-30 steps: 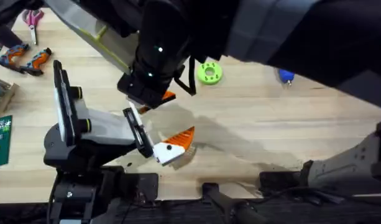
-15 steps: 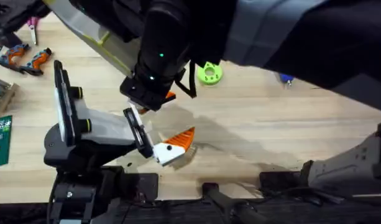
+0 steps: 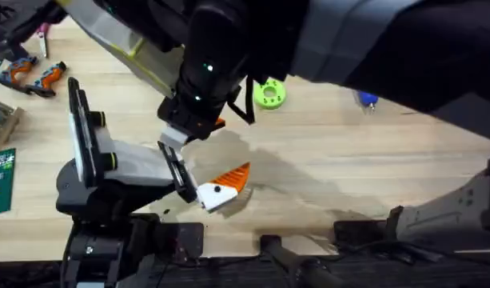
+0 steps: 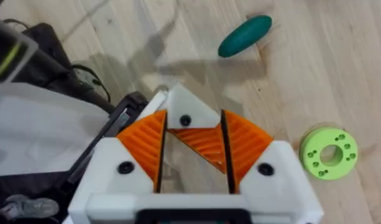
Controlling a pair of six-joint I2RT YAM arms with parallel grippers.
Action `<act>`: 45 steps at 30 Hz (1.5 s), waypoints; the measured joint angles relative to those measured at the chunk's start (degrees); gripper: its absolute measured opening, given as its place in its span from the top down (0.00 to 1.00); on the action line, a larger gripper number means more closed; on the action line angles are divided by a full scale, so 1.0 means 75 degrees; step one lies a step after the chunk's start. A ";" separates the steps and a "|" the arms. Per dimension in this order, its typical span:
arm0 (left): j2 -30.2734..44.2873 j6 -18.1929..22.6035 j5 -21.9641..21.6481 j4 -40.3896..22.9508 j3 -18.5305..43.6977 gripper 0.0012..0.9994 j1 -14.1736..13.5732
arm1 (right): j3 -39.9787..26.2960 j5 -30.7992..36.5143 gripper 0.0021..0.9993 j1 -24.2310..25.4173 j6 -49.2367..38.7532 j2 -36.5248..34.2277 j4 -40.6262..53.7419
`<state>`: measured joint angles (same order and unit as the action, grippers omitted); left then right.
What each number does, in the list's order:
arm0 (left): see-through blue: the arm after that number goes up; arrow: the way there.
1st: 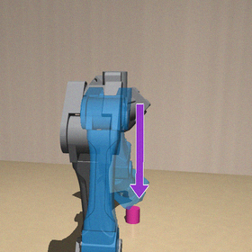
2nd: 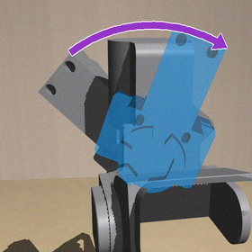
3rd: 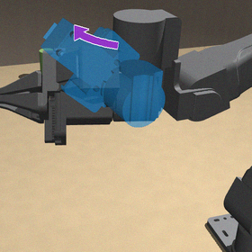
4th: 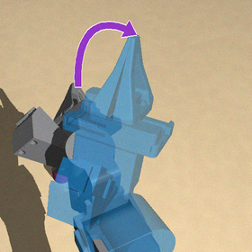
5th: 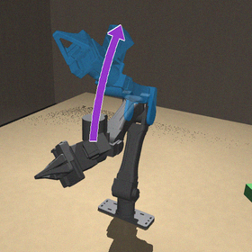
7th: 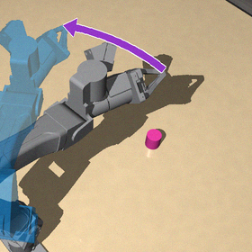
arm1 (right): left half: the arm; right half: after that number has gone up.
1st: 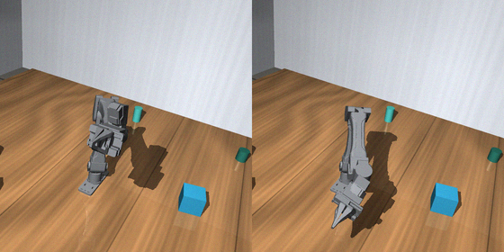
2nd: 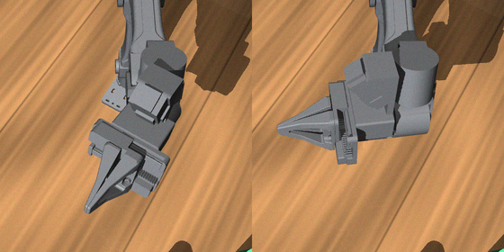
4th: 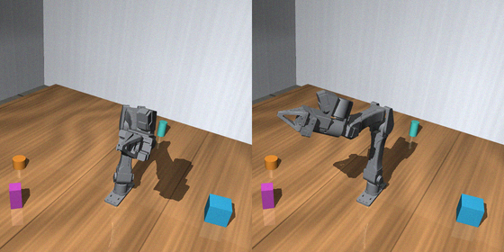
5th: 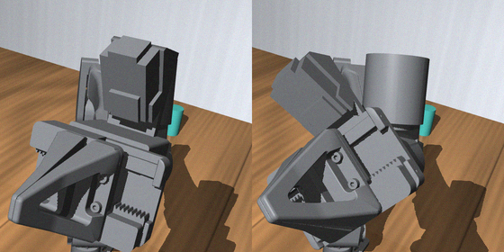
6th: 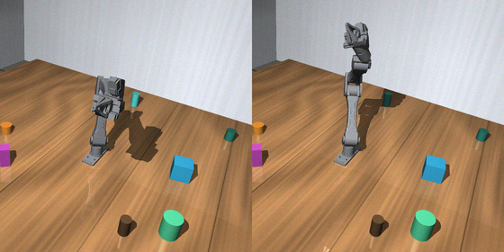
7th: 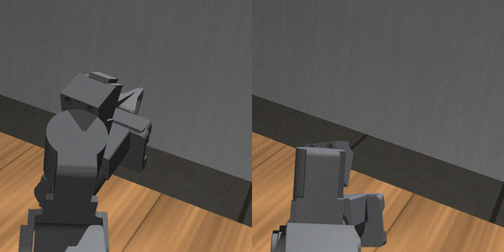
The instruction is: Pick up the gripper from the table and insert it into the empty holder that is missing its gripper. Then pick up a screw, insert it into the mounting hole, and use the screwdriver to tighten it. Finally, clean up the table by picking up the vegetable and placing it into the bucket.
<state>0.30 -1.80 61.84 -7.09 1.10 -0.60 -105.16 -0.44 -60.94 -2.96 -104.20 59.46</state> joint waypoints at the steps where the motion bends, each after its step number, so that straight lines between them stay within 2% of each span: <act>1: 0.0000 0.0001 -0.0005 0.0000 0.0000 0.01 0.0000 | 0.0000 0.0002 0.49 0.0013 -0.0003 0.0000 -0.0022; 5: 0.0000 0.0005 0.0006 0.0003 0.0000 0.01 0.0000 | -0.0005 -0.0061 0.43 0.0117 0.0000 0.0063 -0.0095; 8: 0.0002 0.0005 0.0008 0.0003 0.0000 0.01 -0.0003 | -0.0114 -0.0103 0.34 0.0273 -0.0003 0.0202 -0.0093; 11: 0.0003 0.0005 0.0009 0.0003 0.0000 0.01 0.0000 | -0.0322 -0.0121 0.23 0.0587 -0.0011 0.0489 -0.0089; 16: 0.0002 0.0005 0.0009 0.0003 0.0000 0.01 -0.0003 | -0.0453 -0.0123 0.17 0.1341 -0.0070 0.1233 -0.0075; 17: 0.0003 0.0005 0.0009 0.0001 0.0000 0.01 -0.0001 | -0.0463 -0.0121 0.16 0.1942 -0.0070 0.1696 -0.0069; 24: 0.0002 0.0005 0.0009 0.0003 0.0000 0.01 -0.0001 | -0.0498 -0.0121 0.15 0.3531 -0.0073 0.2568 0.0279; 31: 0.0001 0.0005 0.0009 0.0003 0.0000 0.01 -0.0002 | -0.0513 -0.0121 0.15 0.5190 -0.0128 0.2769 0.1069; 35: 0.0000 0.0007 0.0009 0.0003 0.0000 0.01 -0.0001 | -0.0513 -0.0121 0.15 0.5885 -0.0154 0.2769 0.1471; 36: 0.0001 0.0004 0.0009 0.0002 0.0000 0.23 -0.0003 | -0.0513 -0.0121 0.15 0.6227 -0.0157 0.2769 0.1744; 40: 0.0000 0.0010 0.0009 0.0000 0.0000 0.88 0.0000 | -0.0513 -0.0121 0.15 0.6430 -0.0181 0.2769 0.1943; 41: 0.0000 0.0047 0.0006 0.0003 0.0000 0.96 -0.0001 | -0.0513 -0.0121 0.15 0.6456 -0.0181 0.2769 0.1984; 42: 0.0000 0.0038 0.0009 0.0003 0.0000 0.99 0.0000 | -0.0513 -0.0119 0.15 0.6475 -0.0181 0.2770 0.2035; 45: 0.0001 0.0038 0.0009 0.0003 0.0000 1.00 0.0000 | -0.0499 -0.0109 0.15 0.6557 -0.0181 0.2771 0.2151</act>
<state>0.30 -1.51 61.91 -7.07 1.10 -0.60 -108.90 -1.26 -11.76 -4.32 -83.42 75.59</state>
